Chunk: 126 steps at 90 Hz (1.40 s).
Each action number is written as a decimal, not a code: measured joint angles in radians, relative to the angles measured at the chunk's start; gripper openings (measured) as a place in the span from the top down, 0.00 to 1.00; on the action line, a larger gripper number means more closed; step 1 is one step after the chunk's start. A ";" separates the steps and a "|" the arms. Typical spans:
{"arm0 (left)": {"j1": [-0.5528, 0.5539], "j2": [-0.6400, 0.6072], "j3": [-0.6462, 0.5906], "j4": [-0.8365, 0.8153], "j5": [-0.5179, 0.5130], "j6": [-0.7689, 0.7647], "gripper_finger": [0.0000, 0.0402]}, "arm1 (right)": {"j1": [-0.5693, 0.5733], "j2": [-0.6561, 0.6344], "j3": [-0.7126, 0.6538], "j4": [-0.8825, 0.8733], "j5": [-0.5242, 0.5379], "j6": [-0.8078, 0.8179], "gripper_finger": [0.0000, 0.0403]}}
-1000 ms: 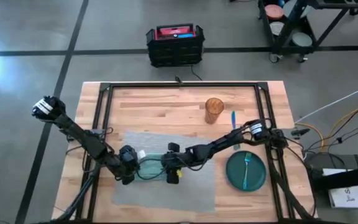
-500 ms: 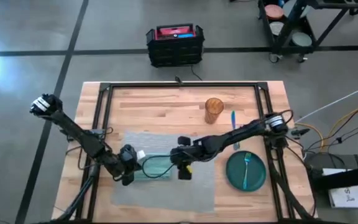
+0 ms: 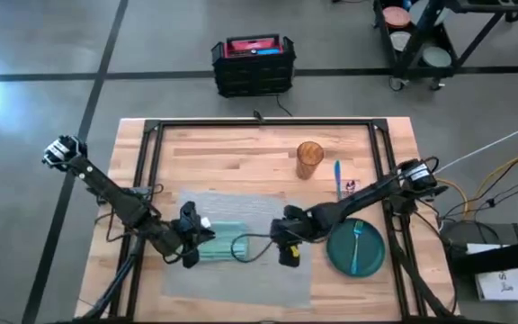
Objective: Set table place
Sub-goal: Move the folded blue table napkin to the left side of the gray table mat
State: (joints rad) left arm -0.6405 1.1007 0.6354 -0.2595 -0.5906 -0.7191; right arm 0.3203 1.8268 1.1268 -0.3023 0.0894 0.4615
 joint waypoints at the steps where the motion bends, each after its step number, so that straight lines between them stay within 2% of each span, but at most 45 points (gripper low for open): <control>1: 0.005 0.002 0.003 -0.001 -0.002 0.002 0.86 | 0.002 -0.001 -0.009 0.016 0.004 0.003 0.46; 10: 0.067 0.033 0.035 0.000 0.022 0.043 0.78 | 0.019 -0.005 -0.072 0.166 0.045 0.019 0.43; 22: 0.167 0.138 0.112 -0.008 0.187 0.151 0.64 | 0.030 0.000 -0.136 0.359 0.053 0.013 0.40; 31: 0.226 0.244 0.205 -0.073 0.297 0.238 0.56 | 0.033 0.007 -0.165 0.425 0.054 -0.001 0.39; 51: 0.282 0.452 0.450 -0.413 0.320 0.388 0.49 | 0.036 0.012 -0.183 0.457 0.070 -0.026 0.41; 64: 0.313 0.509 0.521 -0.448 0.333 0.493 0.50 | 0.038 0.012 -0.183 0.472 0.071 -0.051 0.43; 75: 0.368 0.524 0.526 -0.440 0.419 0.546 0.53 | 0.042 0.012 -0.183 0.474 0.071 -0.060 0.45; 90: 0.450 0.538 0.460 -0.371 0.528 0.586 0.56 | 0.045 0.012 -0.185 0.474 0.071 -0.061 0.47; 108: 0.488 0.559 0.372 -0.222 0.561 0.610 0.57 | 0.044 0.029 -0.186 0.476 0.071 -0.060 0.45; 126: 0.500 0.588 0.325 -0.175 0.608 0.609 0.56 | 0.043 0.036 -0.186 0.480 0.071 -0.060 0.42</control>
State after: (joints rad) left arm -0.1410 1.6889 0.9604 -0.4346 0.0173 -0.1099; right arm 0.3637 1.8629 0.9409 0.1776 0.1600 0.4015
